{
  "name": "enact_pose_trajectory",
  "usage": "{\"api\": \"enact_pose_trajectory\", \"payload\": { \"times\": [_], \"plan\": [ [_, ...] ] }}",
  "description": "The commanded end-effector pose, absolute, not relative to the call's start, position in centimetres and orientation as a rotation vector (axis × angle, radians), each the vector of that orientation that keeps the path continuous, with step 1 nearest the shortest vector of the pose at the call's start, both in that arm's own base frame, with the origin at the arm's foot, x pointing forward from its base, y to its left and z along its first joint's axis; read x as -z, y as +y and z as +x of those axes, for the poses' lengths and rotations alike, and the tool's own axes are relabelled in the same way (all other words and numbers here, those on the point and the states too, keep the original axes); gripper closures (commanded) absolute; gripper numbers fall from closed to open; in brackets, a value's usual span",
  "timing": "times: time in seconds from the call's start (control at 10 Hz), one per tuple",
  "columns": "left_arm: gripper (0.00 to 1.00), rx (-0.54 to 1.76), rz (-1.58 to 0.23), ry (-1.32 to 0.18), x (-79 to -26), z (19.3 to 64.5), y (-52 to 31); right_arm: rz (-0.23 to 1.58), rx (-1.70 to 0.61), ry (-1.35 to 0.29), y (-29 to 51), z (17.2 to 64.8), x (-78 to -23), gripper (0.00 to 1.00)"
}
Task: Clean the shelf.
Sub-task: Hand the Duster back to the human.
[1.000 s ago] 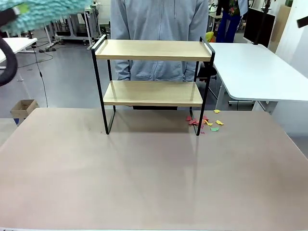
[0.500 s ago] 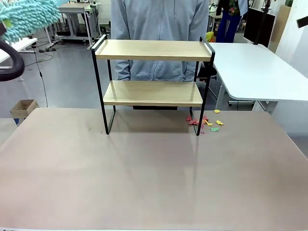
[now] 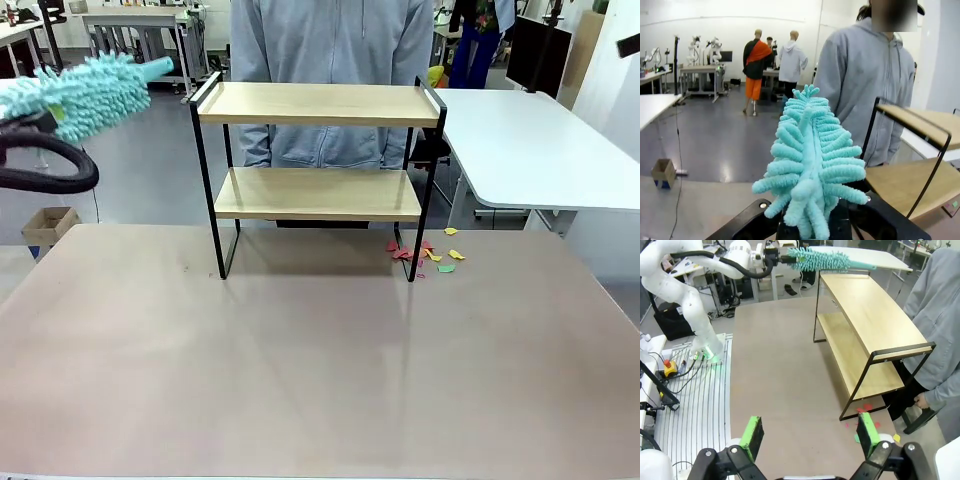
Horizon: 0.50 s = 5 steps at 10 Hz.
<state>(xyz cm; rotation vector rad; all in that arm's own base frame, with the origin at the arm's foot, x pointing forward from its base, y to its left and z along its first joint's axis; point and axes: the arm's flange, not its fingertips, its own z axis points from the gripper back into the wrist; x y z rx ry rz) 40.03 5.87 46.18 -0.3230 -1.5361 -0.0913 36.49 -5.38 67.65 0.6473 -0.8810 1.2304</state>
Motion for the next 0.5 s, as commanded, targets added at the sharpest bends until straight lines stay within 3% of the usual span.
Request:
{"api": "enact_pose_trajectory", "payload": {
  "times": [0.0, 0.2, 0.3, 0.4],
  "plan": [
    [0.83, 0.06, -0.309, -1.553, -44.3, 39.8, 5.2, 0.652, -1.229, -0.885, -5.3, 36.4, -68.0, 0.0],
    [0.83, 0.063, -0.318, -1.613, -43.6, 39.3, 5.1, 0.652, -1.229, -0.885, -5.3, 36.4, -68.0, 0.0],
    [0.83, 0.049, -0.318, -1.518, -44.9, 39.6, 7.2, 0.652, -1.229, -0.885, -5.3, 36.4, -68.0, 0.0],
    [0.83, 0.049, -0.318, -1.518, -44.9, 39.6, 7.2, 0.652, -1.229, -0.885, -5.3, 36.4, -68.0, 0.0]
  ]
}}
